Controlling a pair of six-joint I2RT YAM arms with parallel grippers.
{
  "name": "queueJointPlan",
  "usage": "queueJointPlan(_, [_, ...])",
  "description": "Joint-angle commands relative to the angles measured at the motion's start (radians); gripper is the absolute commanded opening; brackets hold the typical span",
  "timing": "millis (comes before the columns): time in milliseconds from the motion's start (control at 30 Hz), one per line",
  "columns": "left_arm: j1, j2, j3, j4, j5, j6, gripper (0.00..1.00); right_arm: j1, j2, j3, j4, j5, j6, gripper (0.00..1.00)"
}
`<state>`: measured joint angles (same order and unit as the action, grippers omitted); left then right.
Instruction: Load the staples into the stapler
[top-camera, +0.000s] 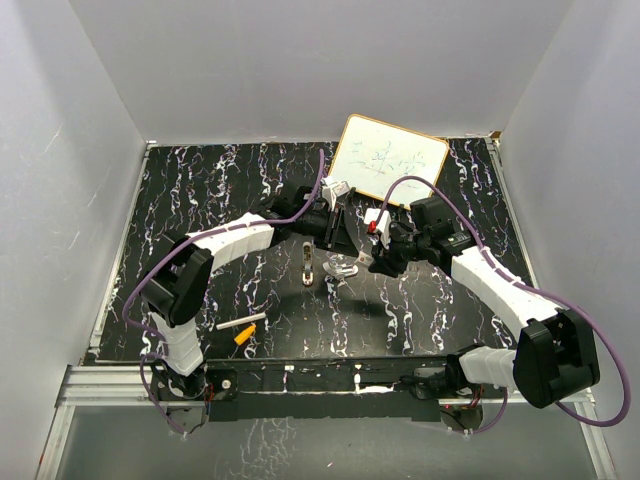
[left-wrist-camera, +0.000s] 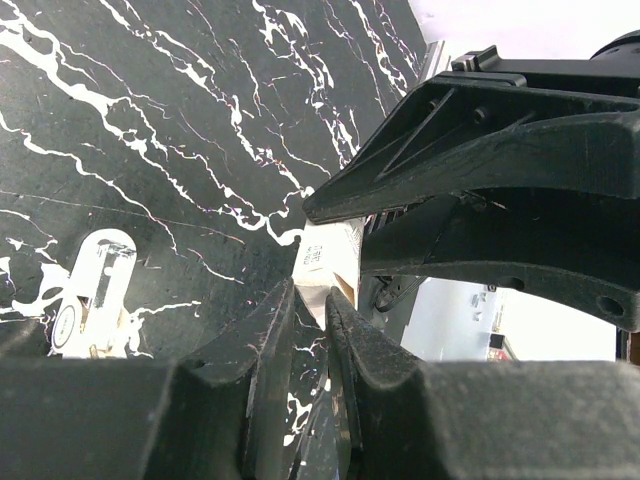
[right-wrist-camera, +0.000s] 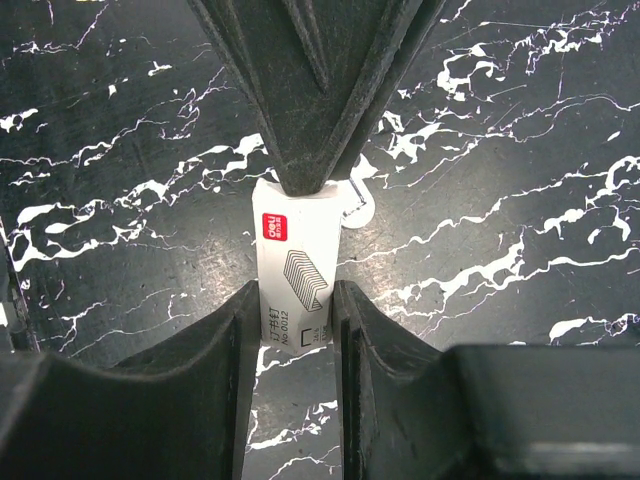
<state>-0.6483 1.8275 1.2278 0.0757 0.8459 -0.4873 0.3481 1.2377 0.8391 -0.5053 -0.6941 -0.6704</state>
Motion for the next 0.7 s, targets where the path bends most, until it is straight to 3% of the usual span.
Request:
queueJointPlan(0, [-0.014,0.007,-0.001,0.012,0.022,0.001,0.18,0.008,-0.009,0.049,0.081,-0.039,0.026,0.34])
queueJointPlan(467, [-0.03,0.034,-0.009,0.026,0.052,-0.002,0.18,0.01,0.005,0.077,0.111,-0.002,0.053,0.35])
queueJointPlan(667, [-0.033,0.042,-0.027,0.07,0.075,-0.046,0.23,0.012,0.012,0.077,0.15,0.029,0.078,0.36])
